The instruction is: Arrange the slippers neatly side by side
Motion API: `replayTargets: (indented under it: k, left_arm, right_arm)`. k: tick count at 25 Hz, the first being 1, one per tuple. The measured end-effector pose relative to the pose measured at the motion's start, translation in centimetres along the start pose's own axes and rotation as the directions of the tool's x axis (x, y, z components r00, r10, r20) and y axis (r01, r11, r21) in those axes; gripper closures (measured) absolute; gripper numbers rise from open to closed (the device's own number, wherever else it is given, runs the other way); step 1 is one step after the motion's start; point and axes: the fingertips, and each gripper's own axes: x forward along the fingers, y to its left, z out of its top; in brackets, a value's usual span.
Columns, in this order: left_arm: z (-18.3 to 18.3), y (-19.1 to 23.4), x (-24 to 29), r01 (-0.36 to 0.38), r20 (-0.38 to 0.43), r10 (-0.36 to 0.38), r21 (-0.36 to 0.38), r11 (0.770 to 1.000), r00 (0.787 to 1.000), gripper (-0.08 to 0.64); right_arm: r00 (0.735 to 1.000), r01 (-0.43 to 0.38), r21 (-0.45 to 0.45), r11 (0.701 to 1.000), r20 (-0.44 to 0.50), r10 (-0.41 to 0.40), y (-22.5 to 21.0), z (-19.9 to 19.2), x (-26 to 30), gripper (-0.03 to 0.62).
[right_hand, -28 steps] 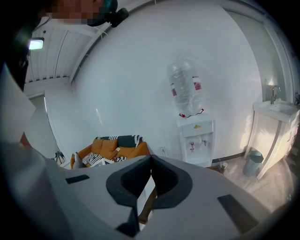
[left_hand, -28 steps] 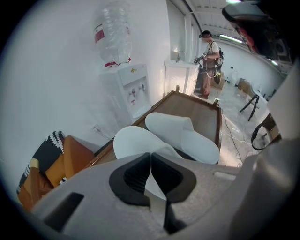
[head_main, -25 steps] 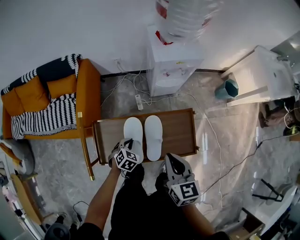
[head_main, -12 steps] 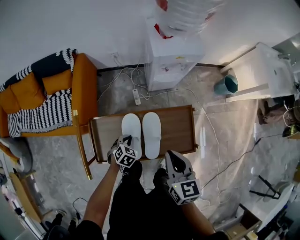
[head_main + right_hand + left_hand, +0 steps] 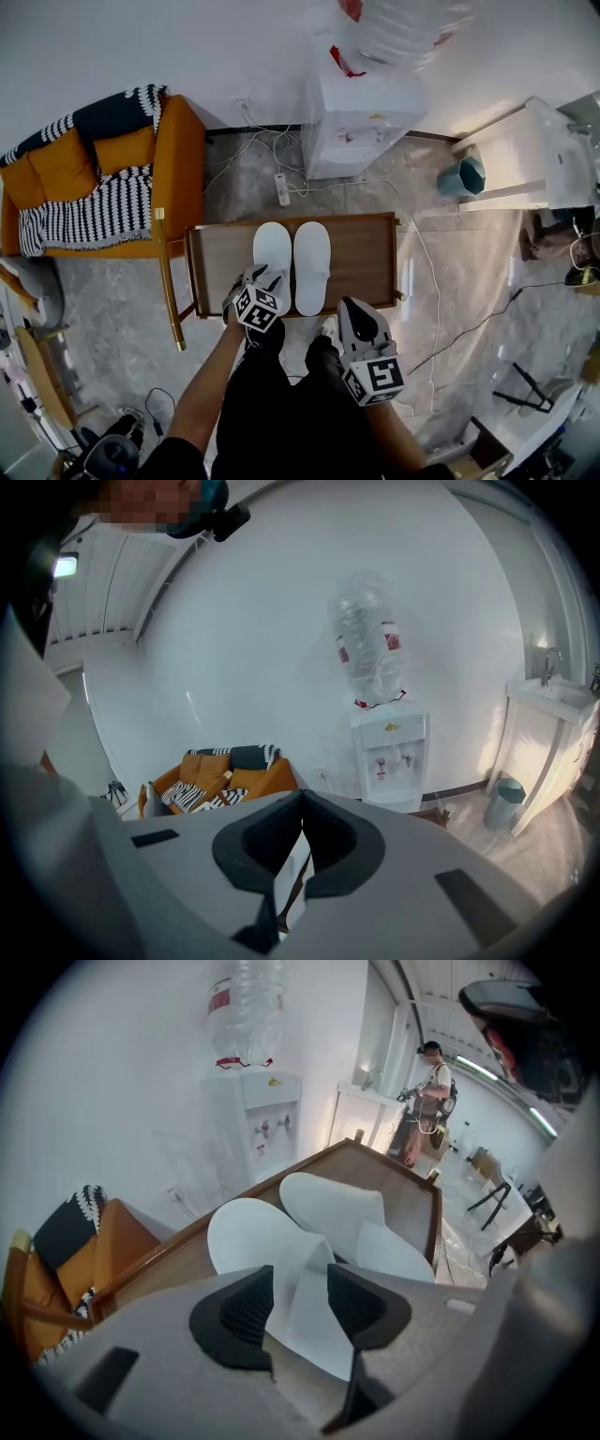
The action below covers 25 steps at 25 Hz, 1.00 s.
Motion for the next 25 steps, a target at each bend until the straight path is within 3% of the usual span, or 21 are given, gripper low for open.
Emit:
replayTargets:
  k: [8, 16, 18, 21, 23, 25]
  left_arm:
    - [-0.2, -0.3, -3.2, -0.039, 0.039, 0.041, -0.052, 0.998, 0.998, 0.342]
    - [0.4, -0.8, -10.4, -0.088, 0.165, 0.122, -0.199, 0.976, 0.979, 0.343]
    - [1.5, -1.1, -13.3, -0.093, 0.243, 0.155, -0.248, 0.964, 0.957, 0.392]
    - [3.6, -2.0, -18.4, -0.098, 0.363, 0.221, -0.328, 0.940, 0.905, 0.476]
    - [5.1, -3.0, -22.0, -0.107, 0.440, 0.277, -0.373, 0.922, 0.854, 0.515]
    - [6.7, -4.2, -25.7, -0.124, 0.517, 0.331, -0.394, 0.911, 0.789, 0.538]
  right_arm:
    - [0.999, -0.029, -0.031, 0.999, 0.013, 0.030, -0.3, 0.6, -0.2, 0.580]
    - [0.997, -0.071, -0.051, 0.996, 0.031, 0.073, -0.2, 1.5, -1.9, 0.580]
    - [0.995, -0.091, -0.055, 0.994, 0.041, 0.093, -0.1, 1.8, -2.4, 0.580]
    - [0.991, -0.116, -0.066, 0.991, 0.058, 0.120, 0.0, 2.4, -3.6, 0.580]
    - [0.988, -0.132, -0.071, 0.989, 0.076, 0.137, 0.1, 3.0, -4.8, 0.580]
    - [0.983, -0.149, -0.075, 0.986, 0.100, 0.156, 0.4, 3.8, -6.1, 0.580]
